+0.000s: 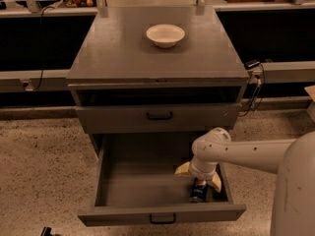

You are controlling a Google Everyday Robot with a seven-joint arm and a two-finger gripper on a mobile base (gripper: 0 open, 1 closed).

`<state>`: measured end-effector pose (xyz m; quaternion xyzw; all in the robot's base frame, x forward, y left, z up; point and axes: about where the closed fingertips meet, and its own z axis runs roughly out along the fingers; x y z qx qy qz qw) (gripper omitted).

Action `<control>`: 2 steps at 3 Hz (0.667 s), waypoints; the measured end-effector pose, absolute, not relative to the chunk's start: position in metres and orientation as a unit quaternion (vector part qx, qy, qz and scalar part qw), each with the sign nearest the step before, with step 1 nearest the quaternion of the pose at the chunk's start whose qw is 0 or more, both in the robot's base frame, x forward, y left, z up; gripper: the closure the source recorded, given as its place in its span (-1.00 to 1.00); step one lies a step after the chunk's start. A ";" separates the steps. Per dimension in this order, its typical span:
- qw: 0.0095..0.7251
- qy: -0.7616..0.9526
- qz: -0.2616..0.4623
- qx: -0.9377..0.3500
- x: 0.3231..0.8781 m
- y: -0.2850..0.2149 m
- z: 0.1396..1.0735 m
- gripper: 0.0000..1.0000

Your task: Pick pepsi can from middle drawer and place on counter

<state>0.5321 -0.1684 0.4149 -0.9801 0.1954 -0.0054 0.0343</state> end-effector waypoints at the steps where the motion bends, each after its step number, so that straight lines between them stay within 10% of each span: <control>1: 0.032 0.196 -0.002 -0.980 0.539 -0.174 0.389 -1.00; 2: 0.032 0.196 0.008 -0.980 0.543 -0.176 0.372 -0.65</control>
Offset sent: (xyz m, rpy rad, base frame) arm 0.0201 -0.0104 -0.0614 0.0061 0.0452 -0.0008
